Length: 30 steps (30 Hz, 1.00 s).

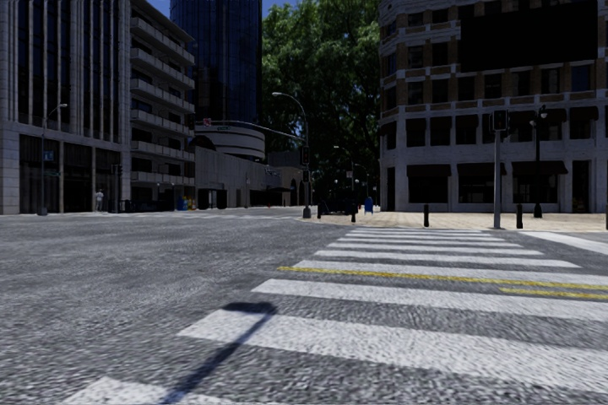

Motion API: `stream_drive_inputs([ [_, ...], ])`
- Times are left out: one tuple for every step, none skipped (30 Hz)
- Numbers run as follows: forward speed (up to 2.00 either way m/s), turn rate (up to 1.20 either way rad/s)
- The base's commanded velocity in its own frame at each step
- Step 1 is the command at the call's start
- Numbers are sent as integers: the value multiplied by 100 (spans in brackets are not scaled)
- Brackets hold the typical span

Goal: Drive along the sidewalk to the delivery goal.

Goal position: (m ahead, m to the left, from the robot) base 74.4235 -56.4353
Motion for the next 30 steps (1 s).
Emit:
stream_drive_inputs([
  [120, 0],
  [120, 0],
  [120, 0],
  [120, 0],
  [120, 0],
  [120, 0],
  [120, 0],
  [120, 0],
  [120, 0],
  [120, 0],
  [120, 0],
  [120, 0],
  [120, 0],
  [120, 0],
  [120, 0],
  [120, 0],
  [120, 0],
  [120, 0],
  [120, 0],
  [120, 0],
  [120, 0],
  [120, 0],
  [120, 0],
  [120, 0],
  [120, 0],
  [120, -10],
  [120, -43],
  [120, -69],
  [120, -91],
  [120, -104],
])
